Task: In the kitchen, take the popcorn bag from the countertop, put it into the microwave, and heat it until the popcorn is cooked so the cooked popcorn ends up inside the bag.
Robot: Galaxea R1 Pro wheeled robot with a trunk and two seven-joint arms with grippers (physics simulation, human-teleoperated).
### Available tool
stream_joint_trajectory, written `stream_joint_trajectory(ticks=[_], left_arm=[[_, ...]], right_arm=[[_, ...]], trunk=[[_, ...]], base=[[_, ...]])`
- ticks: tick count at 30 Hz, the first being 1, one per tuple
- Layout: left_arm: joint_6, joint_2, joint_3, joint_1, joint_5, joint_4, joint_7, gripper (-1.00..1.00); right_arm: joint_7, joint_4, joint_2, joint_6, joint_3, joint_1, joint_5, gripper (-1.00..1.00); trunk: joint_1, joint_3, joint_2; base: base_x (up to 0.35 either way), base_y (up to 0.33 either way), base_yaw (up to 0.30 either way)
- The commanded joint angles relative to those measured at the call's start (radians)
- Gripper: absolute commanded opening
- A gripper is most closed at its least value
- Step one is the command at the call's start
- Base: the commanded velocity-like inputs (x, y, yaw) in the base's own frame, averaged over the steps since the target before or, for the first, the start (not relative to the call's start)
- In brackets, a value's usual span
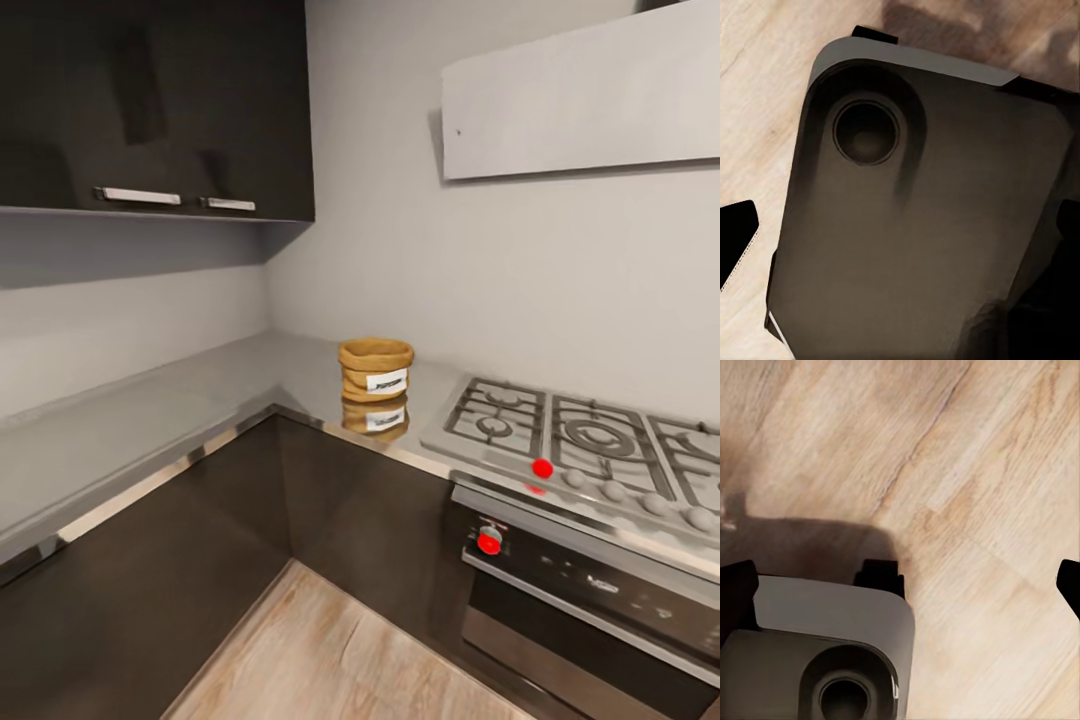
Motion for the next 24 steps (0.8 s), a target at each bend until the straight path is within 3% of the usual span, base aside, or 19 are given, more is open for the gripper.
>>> stream_joint_trajectory(ticks=[1,12,24], left_arm=[[0.004,0.000,0.003,0.000,0.010,-0.001,-0.002,1.00],[0.002,-0.001,-0.001,0.000,0.009,-0.003,-0.003,1.00],[-0.001,-0.001,0.005,0.000,0.011,-0.009,-0.004,1.00]], right_arm=[[0.002,0.003,0.000,-0.004,-0.008,-0.001,0.008,1.00],[0.003,0.003,0.003,0.004,-0.008,-0.001,0.009,1.00],[0.003,0.003,0.005,0.010,-0.008,-0.001,0.009,1.00]], trunk=[[0.000,-0.001,0.000],[0.000,-0.001,0.000],[0.000,-0.001,0.000]], base=[[0.293,0.030,0.000],[0.268,0.001,0.000],[0.029,0.009,0.000]])
